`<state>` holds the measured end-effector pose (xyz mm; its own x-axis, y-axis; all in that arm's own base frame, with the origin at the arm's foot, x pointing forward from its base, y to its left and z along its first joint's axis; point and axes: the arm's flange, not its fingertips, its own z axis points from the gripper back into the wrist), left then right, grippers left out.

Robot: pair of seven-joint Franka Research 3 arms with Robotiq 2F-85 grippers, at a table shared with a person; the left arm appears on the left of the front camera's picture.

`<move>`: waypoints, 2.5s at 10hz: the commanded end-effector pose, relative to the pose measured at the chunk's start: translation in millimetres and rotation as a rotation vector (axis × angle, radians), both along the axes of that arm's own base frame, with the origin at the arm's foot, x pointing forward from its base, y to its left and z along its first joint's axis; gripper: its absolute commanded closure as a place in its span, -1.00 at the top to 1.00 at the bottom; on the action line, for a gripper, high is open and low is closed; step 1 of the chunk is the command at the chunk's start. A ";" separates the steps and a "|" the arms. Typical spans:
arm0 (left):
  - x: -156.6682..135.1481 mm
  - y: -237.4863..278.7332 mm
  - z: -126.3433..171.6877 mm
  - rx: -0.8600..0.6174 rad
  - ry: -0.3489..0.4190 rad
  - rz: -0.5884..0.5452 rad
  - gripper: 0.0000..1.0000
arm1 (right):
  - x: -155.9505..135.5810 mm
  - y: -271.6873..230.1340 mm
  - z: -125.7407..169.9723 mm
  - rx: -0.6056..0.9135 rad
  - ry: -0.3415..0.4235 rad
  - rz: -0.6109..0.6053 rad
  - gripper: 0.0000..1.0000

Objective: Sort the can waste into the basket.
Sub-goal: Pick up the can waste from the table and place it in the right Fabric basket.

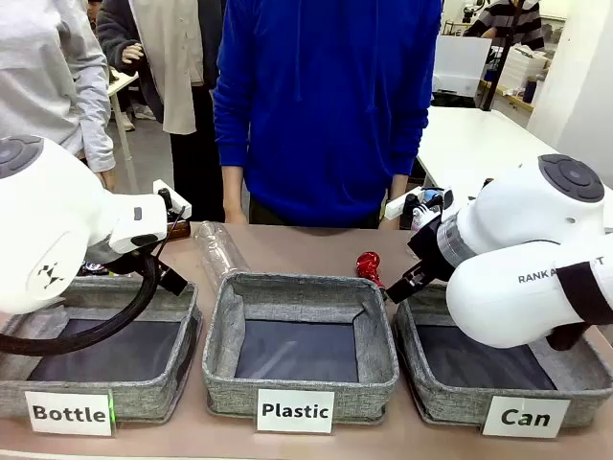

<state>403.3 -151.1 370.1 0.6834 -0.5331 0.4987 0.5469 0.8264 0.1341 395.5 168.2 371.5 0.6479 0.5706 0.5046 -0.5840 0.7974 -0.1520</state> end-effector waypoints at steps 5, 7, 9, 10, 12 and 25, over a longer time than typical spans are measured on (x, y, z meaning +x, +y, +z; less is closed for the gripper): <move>0.0 0.0 0.1 0.000 0.000 0.000 1.00 | 0.0 0.0 0.2 0.000 -0.001 0.000 1.00; 0.0 0.0 0.1 0.000 0.000 0.000 1.00 | 0.0 0.0 0.2 0.000 -0.001 0.000 1.00; 0.0 0.0 0.1 0.000 0.000 0.000 1.00 | 0.0 0.0 0.2 0.000 -0.001 0.000 1.00; 0.0 0.0 0.1 0.000 0.000 0.000 1.00 | 0.0 0.0 0.2 0.000 -0.001 0.000 1.00; 0.0 0.0 0.1 0.000 0.000 0.000 1.00 | 0.0 0.0 0.2 0.000 -0.001 0.000 1.00; -89.2 251.8 121.0 -0.780 0.096 -0.217 1.00 | -135.7 -224.7 124.0 1.084 0.375 -0.252 1.00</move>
<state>309.7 70.1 498.0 0.6003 -0.3188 0.7335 0.7565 0.5238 -0.3915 282.2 -27.0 541.0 0.9036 -0.0515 0.4252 -0.3157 0.5908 0.7425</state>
